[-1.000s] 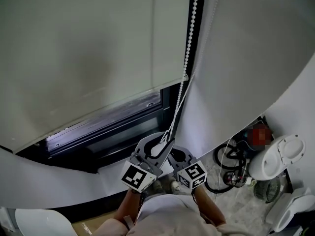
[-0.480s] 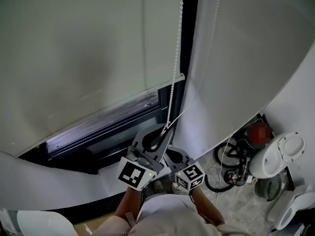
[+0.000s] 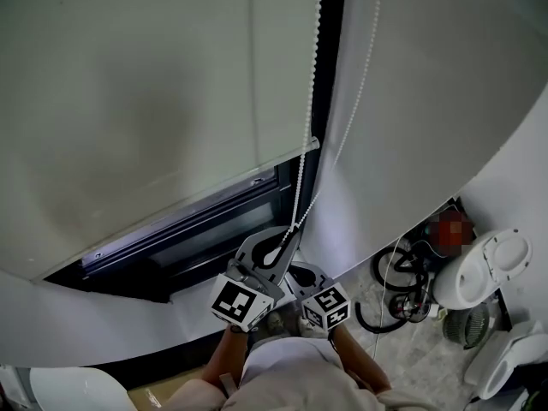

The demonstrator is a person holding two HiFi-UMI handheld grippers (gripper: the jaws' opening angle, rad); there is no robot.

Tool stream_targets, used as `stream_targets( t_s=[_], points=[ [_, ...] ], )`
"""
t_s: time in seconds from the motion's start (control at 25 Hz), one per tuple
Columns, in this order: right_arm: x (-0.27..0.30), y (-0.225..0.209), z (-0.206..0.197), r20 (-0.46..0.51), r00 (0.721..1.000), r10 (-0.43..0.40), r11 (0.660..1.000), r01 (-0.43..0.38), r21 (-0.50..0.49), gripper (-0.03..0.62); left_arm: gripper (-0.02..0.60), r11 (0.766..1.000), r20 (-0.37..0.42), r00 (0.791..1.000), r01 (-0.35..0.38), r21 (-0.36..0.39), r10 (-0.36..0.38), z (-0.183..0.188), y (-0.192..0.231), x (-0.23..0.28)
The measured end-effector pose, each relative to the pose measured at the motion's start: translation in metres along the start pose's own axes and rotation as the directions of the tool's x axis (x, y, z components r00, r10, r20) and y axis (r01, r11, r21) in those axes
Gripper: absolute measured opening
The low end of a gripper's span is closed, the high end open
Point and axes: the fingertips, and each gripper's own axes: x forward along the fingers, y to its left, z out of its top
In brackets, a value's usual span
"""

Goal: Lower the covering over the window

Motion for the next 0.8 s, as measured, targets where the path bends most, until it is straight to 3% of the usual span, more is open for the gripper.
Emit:
stream_targets(
  t_s=[0.28,0.44,0.64,0.8],
  points=[
    [0.008,-0.007,-0.042,-0.095,0.996,0.001,0.999,0.003,0.047,-0.003,0.018,0.998,-0.071,0.997,-0.003,-0.063,-0.002,-0.046,-0.002,-0.005],
    [0.011,-0.011,-0.054,-0.108,0.994,0.003,0.997,0.005,0.075,-0.003,0.018,0.996,-0.072,0.997,-0.005,-0.091,-0.001,-0.058,-0.004,-0.006],
    [0.015,-0.015,-0.054,-0.124,0.992,-0.009,0.999,0.014,0.037,-0.003,0.018,1.0,-0.074,0.997,-0.015,-0.018,0.014,-0.059,-0.004,-0.004],
    [0.012,-0.015,-0.051,-0.161,0.987,-0.028,0.998,0.019,-0.058,0.0,0.018,1.0,-0.07,0.997,-0.02,0.018,0.021,-0.052,-0.006,-0.003]
  ],
)
